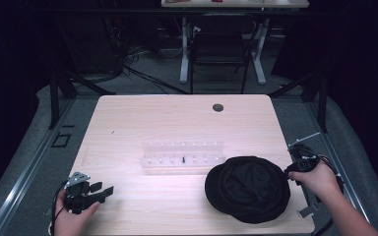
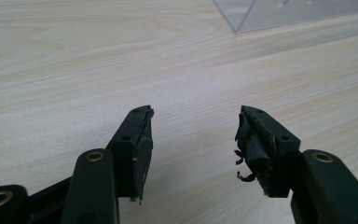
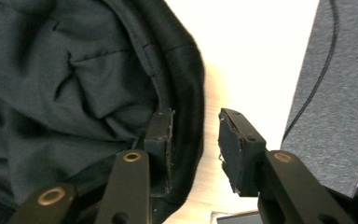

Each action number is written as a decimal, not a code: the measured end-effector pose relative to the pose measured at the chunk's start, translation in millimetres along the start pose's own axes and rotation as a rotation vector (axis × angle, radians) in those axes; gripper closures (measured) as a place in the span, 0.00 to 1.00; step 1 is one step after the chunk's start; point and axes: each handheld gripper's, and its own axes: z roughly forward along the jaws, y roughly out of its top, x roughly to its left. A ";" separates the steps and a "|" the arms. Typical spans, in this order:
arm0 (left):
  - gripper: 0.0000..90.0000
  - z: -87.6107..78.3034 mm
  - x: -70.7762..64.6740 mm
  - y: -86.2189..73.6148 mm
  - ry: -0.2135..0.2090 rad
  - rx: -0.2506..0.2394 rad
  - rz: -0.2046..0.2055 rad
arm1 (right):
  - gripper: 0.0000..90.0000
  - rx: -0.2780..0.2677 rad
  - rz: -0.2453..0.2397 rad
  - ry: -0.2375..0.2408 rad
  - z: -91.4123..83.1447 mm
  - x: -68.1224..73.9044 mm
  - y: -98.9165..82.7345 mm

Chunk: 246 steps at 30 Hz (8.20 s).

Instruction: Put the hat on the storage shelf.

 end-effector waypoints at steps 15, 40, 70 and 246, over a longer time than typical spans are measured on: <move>0.54 0.6 0.3 -0.9 0.001 -0.007 -0.008 | 0.75 0.007 0.029 0.030 8.8 -7.3 0.0; 0.53 2.7 0.9 -1.7 0.006 0.000 -0.009 | 0.76 0.064 0.077 0.088 28.3 -20.5 3.8; 0.53 5.5 1.2 -2.4 0.006 0.012 -0.011 | 0.97 0.063 0.069 0.177 22.0 -22.1 6.3; 0.55 6.9 1.5 -1.8 -0.007 0.008 -0.017 | 0.98 -0.310 0.025 0.973 -144.9 137.0 115.6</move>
